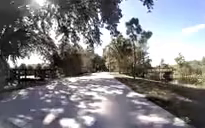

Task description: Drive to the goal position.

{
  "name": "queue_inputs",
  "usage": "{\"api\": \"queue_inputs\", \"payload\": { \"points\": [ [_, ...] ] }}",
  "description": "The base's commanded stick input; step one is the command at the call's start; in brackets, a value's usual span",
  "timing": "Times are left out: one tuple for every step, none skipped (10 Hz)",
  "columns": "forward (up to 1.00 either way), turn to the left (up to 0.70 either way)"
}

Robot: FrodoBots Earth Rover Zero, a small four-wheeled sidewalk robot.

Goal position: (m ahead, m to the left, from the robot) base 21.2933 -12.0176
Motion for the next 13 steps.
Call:
{"api": "queue_inputs", "payload": {
  "points": [
    [0.84, 0.00],
    [0.84, 0.00],
    [0.84, 0.00],
    [0.84, 0.00],
    [0.84, 0.00],
    [0.84, 0.00],
    [0.84, 0.00],
    [0.84, 0.00],
    [0.84, 0.00],
    [0.84, 0.00],
    [0.84, 0.00],
    [0.84, 0.00],
    [0.84, 0.00]
  ]
}}
